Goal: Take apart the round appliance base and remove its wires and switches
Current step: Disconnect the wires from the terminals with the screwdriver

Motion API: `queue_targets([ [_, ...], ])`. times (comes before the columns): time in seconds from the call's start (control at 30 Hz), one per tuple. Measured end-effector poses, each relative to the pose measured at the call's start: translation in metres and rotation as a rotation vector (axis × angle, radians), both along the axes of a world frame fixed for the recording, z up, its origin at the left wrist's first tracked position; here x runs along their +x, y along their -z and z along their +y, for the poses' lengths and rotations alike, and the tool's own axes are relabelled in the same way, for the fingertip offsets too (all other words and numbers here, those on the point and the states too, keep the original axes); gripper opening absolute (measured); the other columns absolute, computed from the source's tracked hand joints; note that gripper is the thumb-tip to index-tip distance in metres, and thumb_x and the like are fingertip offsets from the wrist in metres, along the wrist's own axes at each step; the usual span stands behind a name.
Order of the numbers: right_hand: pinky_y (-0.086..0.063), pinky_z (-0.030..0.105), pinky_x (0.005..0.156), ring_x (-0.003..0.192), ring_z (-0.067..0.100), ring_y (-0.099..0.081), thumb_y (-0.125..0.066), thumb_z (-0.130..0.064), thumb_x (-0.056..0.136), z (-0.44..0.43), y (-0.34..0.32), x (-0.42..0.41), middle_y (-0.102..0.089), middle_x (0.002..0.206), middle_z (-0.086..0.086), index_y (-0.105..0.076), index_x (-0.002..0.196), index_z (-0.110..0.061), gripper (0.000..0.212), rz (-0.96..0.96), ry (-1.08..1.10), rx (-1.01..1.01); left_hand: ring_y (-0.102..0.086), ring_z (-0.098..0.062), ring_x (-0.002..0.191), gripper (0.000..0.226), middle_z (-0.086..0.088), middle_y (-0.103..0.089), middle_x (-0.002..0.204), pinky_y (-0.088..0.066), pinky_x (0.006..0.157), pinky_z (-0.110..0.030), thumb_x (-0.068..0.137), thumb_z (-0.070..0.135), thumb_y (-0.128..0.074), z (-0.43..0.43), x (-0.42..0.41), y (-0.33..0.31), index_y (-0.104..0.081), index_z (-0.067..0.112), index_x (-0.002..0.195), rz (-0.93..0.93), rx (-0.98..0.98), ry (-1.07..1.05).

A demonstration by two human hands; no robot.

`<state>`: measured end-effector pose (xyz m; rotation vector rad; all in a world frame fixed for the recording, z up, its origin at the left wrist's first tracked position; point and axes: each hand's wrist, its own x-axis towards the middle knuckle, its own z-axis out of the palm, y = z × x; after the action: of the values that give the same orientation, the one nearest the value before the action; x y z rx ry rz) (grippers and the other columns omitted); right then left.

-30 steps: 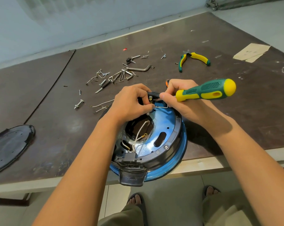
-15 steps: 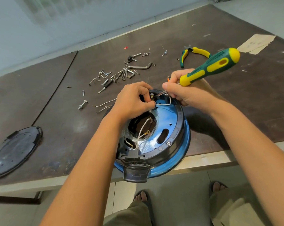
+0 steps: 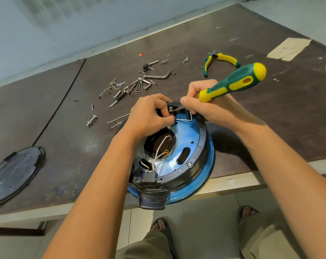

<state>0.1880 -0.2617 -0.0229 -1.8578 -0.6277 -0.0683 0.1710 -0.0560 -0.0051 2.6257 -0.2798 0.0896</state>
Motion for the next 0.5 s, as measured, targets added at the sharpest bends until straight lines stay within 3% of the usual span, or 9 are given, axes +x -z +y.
queue_targets([
  [0.17,-0.037,0.021,0.055,0.049,-0.001,-0.052,-0.067,-0.027,0.095,0.004,-0.003,0.005,-0.057,0.051,-0.012,-0.058,0.063,-0.019,0.034,0.126,0.062,0.003,-0.06,-0.01,0.103,0.021,0.019,-0.061,0.111,-0.049,0.091,-0.046,0.072,0.024,-0.077,-0.001,0.0,-0.001,-0.064,0.023,0.055,0.004,0.011,-0.003],
  [0.3,-0.035,0.012,0.043,0.042,0.001,-0.047,-0.066,-0.026,0.096,0.007,-0.005,0.007,-0.054,0.053,-0.008,-0.056,0.063,-0.021,0.035,0.206,0.069,0.046,-0.059,-0.011,0.105,0.02,0.019,-0.06,0.111,-0.049,0.092,-0.046,0.073,0.023,-0.077,-0.001,0.0,0.0,-0.065,0.022,0.057,0.011,0.007,-0.005],
  [0.5,-0.032,0.013,0.037,0.038,0.002,-0.041,-0.064,-0.021,0.098,0.011,-0.007,0.006,-0.053,0.054,-0.006,-0.05,0.062,-0.023,0.038,0.345,0.068,0.135,-0.059,-0.011,0.105,0.02,0.019,-0.06,0.112,-0.049,0.092,-0.046,0.073,0.022,-0.078,-0.002,0.0,-0.001,-0.066,0.022,0.057,0.022,-0.001,-0.01],
])
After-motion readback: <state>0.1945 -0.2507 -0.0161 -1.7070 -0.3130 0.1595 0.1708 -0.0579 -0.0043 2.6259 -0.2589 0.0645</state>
